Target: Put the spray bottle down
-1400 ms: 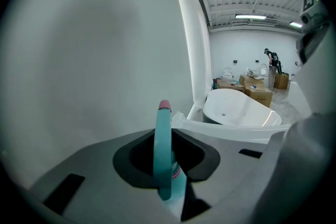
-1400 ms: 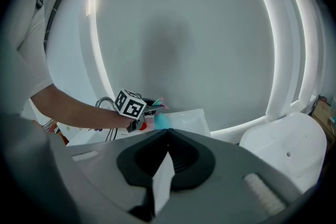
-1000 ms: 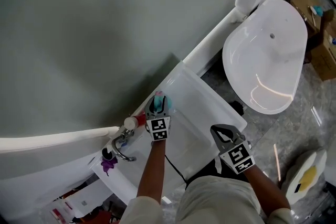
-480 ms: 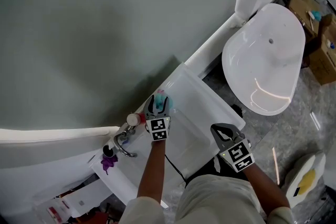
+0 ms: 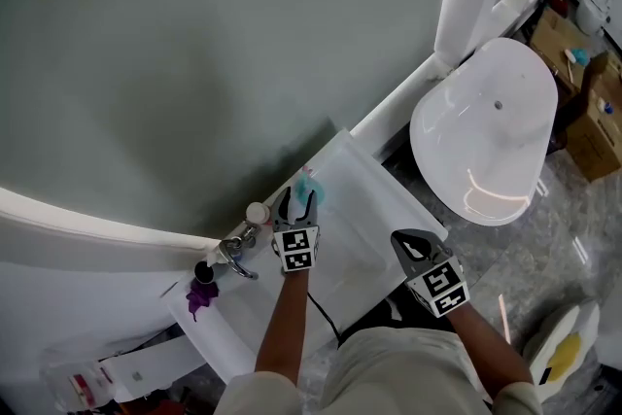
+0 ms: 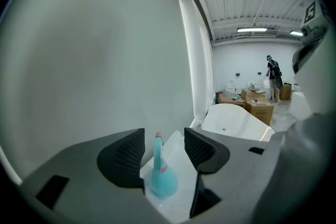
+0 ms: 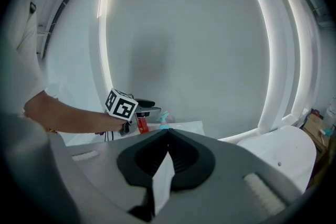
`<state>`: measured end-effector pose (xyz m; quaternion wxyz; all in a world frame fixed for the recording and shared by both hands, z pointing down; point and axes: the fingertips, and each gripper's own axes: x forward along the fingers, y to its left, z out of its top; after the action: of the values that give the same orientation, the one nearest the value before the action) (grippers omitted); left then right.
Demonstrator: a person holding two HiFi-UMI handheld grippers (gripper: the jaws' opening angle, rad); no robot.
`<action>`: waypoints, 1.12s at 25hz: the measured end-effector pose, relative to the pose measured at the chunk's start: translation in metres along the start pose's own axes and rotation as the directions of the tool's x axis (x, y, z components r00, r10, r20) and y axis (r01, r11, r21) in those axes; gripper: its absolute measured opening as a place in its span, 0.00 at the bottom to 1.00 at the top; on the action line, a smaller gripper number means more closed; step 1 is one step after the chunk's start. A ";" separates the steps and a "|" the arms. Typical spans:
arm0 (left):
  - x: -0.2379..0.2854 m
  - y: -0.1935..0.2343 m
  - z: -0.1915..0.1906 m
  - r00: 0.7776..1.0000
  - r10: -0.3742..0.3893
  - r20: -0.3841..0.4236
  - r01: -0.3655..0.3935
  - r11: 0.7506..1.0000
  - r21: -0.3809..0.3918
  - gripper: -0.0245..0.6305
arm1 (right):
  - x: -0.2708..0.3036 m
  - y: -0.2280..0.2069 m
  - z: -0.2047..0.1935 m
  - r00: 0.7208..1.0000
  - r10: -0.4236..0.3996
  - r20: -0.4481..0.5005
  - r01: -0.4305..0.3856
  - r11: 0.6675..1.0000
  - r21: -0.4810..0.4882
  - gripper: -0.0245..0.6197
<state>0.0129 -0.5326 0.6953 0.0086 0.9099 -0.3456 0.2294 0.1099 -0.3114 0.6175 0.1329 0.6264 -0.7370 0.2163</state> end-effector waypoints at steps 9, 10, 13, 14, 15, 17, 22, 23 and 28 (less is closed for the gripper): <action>-0.064 -0.012 0.028 0.999 0.023 0.042 -0.021 0.999 -0.048 0.31 | -0.028 0.006 0.014 0.998 0.002 0.059 -0.001 1.000 -0.021 0.05; -0.073 -0.015 0.032 0.998 0.031 0.049 -0.029 0.998 -0.047 0.29 | -0.032 0.006 0.014 0.998 0.010 0.064 -0.008 1.000 -0.028 0.05; -0.098 -0.026 0.041 0.996 0.061 0.059 -0.058 0.997 -0.057 0.22 | -0.047 0.005 0.013 0.997 0.040 0.071 -0.036 0.998 -0.054 0.05; -0.106 -0.030 0.043 0.996 0.073 0.058 -0.069 0.995 -0.068 0.18 | -0.051 0.004 0.013 0.996 0.052 0.071 -0.048 0.997 -0.063 0.05; -0.114 -0.035 0.044 0.995 0.086 0.055 -0.081 0.993 -0.081 0.15 | -0.056 0.002 0.013 0.995 0.065 0.071 -0.060 0.996 -0.072 0.05; -0.130 -0.045 0.046 0.992 0.114 0.045 -0.109 0.989 -0.100 0.12 | -0.067 -0.001 0.013 0.993 0.096 0.072 -0.089 0.992 -0.091 0.05; -0.173 -0.071 0.042 0.982 0.185 0.021 -0.181 0.975 -0.131 0.08 | -0.087 -0.004 0.013 0.982 0.180 0.060 -0.171 0.976 -0.139 0.05; -0.182 -0.077 0.043 0.980 0.196 0.018 -0.192 0.972 -0.135 0.08 | -0.091 -0.004 0.013 0.979 0.197 0.058 -0.186 0.971 -0.147 0.05; -0.227 -0.121 0.052 0.975 0.222 0.018 -0.217 0.966 -0.139 0.06 | -0.120 -0.003 0.006 0.960 0.273 0.057 -0.259 0.949 -0.179 0.05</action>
<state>-0.0380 -0.3078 0.5696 0.0396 0.8670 -0.4592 0.1894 0.1353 -0.2109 0.5564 0.1254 0.5159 -0.8353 0.1431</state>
